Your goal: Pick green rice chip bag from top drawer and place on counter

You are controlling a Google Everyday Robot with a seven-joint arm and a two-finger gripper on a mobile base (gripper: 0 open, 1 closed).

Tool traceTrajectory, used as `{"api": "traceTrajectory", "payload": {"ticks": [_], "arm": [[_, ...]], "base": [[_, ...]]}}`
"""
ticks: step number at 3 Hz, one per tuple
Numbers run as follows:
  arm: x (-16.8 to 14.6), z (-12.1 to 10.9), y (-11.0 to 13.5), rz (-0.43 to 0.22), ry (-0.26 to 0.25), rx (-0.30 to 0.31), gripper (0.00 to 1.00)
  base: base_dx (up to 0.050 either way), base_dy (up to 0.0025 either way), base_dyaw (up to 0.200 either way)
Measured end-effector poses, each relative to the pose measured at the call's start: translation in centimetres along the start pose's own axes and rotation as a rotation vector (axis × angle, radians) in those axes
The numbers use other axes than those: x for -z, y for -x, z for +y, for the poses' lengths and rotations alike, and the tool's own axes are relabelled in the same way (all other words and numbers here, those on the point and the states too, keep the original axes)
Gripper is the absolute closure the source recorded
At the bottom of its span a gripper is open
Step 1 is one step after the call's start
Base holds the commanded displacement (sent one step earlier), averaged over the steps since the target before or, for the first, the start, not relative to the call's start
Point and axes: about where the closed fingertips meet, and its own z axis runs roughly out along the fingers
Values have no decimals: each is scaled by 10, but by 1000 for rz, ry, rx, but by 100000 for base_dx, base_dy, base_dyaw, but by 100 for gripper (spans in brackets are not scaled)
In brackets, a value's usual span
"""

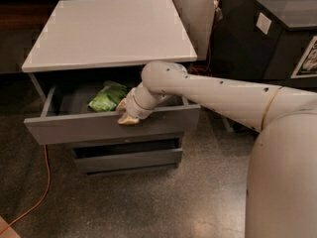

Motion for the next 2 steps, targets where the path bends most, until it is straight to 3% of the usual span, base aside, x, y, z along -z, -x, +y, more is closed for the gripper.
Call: {"api": "traceTrajectory", "payload": {"ticks": [2], "arm": [[0, 0, 0, 0, 0, 0, 35]], "base": [[0, 0, 0]]}}
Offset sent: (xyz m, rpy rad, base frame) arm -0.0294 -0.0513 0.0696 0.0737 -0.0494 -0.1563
